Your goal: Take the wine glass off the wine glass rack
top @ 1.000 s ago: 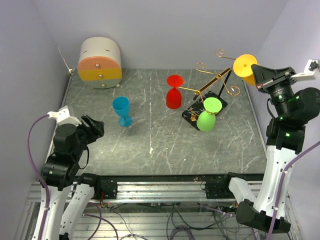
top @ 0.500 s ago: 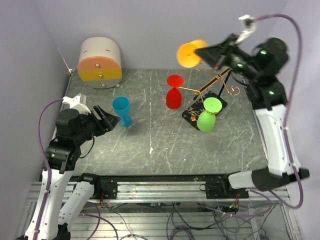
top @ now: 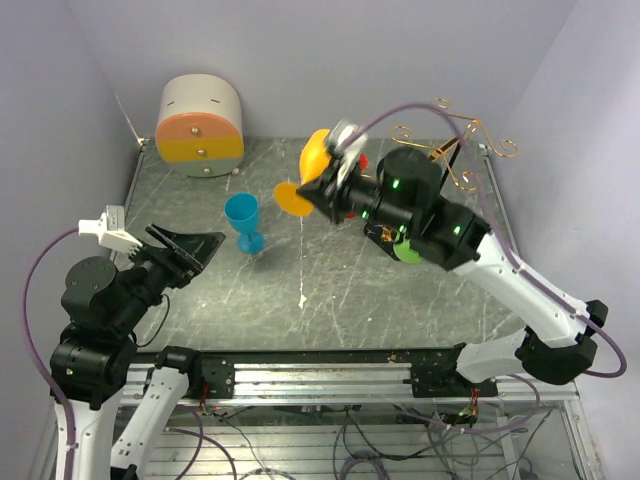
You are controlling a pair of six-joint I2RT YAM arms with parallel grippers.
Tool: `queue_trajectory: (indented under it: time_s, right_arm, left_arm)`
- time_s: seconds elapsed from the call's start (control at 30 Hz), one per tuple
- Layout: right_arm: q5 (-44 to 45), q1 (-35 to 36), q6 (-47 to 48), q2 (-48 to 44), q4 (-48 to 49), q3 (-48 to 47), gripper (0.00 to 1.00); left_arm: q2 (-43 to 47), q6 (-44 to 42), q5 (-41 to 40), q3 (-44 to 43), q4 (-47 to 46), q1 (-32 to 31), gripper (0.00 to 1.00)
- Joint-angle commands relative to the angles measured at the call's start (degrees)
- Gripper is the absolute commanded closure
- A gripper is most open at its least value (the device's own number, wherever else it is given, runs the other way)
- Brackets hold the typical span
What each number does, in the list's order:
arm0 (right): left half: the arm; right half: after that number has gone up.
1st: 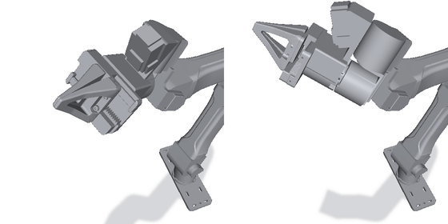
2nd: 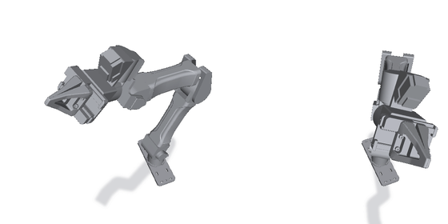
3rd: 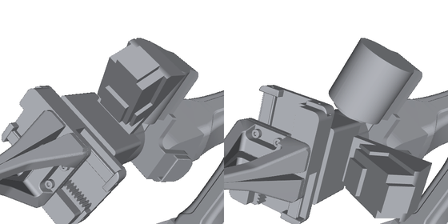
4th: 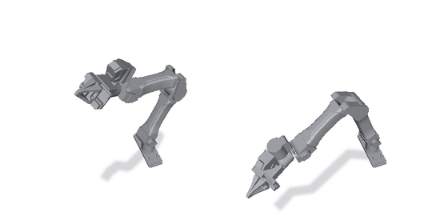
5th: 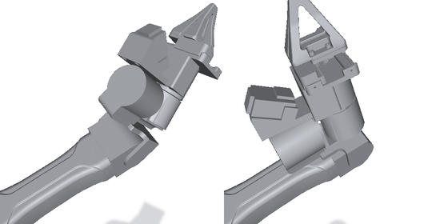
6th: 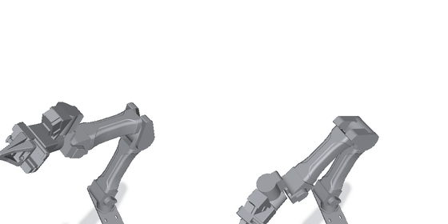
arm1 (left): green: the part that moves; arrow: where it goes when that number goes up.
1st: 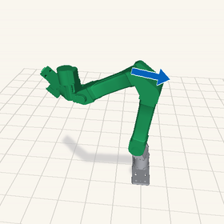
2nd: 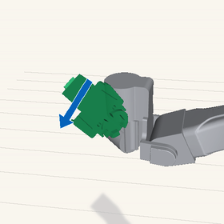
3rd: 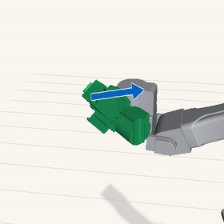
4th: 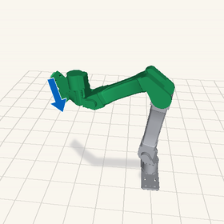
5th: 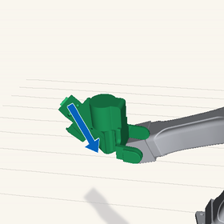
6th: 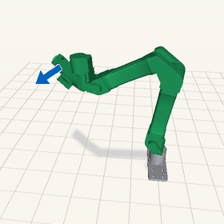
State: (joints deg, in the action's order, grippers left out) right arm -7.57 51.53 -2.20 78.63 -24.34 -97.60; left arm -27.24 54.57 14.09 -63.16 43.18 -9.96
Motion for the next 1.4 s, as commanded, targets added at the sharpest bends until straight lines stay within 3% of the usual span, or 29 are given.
queue_trajectory:
  time_s: [0.0,0.13,0.37,0.7,1.1,1.27,1.37]
  right_arm:
    - [17.3,10.9,14.3,-3.1,7.8,8.2,1.0]
    - [28.4,17.7,20.5,-4.7,16.1,18.8,1.0]
    - [34.6,23.0,26.8,-7.7,32.8,31.7,1.0]
    - [39.4,31.8,36.9,-4.5,46.9,38.6,1.0]
    - [41.5,36.2,44.2,0.5,55.0,41.6,1.0]
    - [41.4,37.6,47.2,2.1,58.6,42.9,1.0]
    - [40.7,38.1,47.4,2.4,58.2,43.2,1.0]
  left_arm:
    - [-1.1,8.0,1.9,-2.8,1.3,0.1,0.23]
    - [-1.9,14.8,8.3,-0.6,-2.3,0.1,0.23]
    - [-1.1,22.2,17.2,8.1,-9.8,0.1,0.24]
    - [-0.4,25.4,19.7,13.9,-13.4,0.1,0.25]
    - [0.2,28.9,22.5,17.8,-18.0,0.1,0.26]
    - [1.1,30.1,23.6,20.1,-19.8,0.1,0.31]
    - [1.7,30.2,23.6,21.2,-21.6,0.1,0.4]
